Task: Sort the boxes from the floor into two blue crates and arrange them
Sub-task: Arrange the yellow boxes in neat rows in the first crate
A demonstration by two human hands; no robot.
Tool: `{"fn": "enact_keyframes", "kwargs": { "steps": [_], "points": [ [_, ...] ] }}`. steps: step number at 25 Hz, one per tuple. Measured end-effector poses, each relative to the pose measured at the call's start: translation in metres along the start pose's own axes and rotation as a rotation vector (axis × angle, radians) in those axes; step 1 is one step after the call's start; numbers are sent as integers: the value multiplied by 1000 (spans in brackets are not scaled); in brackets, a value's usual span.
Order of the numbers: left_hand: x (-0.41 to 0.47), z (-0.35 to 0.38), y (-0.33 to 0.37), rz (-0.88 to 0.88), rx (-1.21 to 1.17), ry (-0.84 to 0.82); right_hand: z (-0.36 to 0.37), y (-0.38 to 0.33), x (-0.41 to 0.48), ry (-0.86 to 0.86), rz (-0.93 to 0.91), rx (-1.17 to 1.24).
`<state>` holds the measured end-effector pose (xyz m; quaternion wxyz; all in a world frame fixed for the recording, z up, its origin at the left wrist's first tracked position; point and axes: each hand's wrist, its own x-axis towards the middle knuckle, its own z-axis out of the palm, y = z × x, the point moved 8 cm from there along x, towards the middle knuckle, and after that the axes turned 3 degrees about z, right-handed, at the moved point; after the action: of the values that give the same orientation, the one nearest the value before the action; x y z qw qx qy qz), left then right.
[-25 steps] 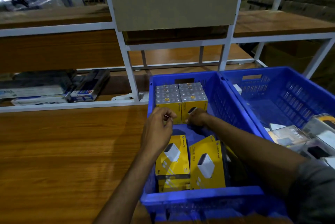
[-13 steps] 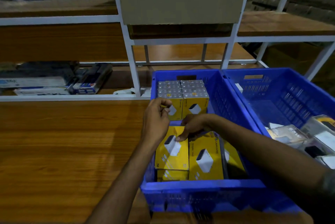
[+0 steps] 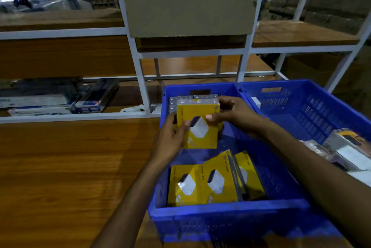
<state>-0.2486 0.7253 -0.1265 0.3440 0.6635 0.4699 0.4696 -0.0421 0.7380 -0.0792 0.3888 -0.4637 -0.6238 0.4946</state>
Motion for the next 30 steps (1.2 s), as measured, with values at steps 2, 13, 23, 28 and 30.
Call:
{"fn": "enact_keyframes", "kwargs": {
  "steps": [2, 13, 23, 28, 30],
  "points": [
    [-3, -3, 11, 89, -123, 24, -3, -18, -16, 125, -260, -178],
    [-6, -15, 24, 261, -39, 198, 17, -18, -54, 348, -661, -908],
    [-10, -45, -3, -108, -255, 507, 10, 62, 31, 158, 224, -611],
    [-10, -43, -4, -127, -282, 495, 44, 83, 53, 137, 220, -688],
    [-11, -43, -5, -133, -285, 491, 49, 94, 59, 206, 193, -704]
  ]
}}
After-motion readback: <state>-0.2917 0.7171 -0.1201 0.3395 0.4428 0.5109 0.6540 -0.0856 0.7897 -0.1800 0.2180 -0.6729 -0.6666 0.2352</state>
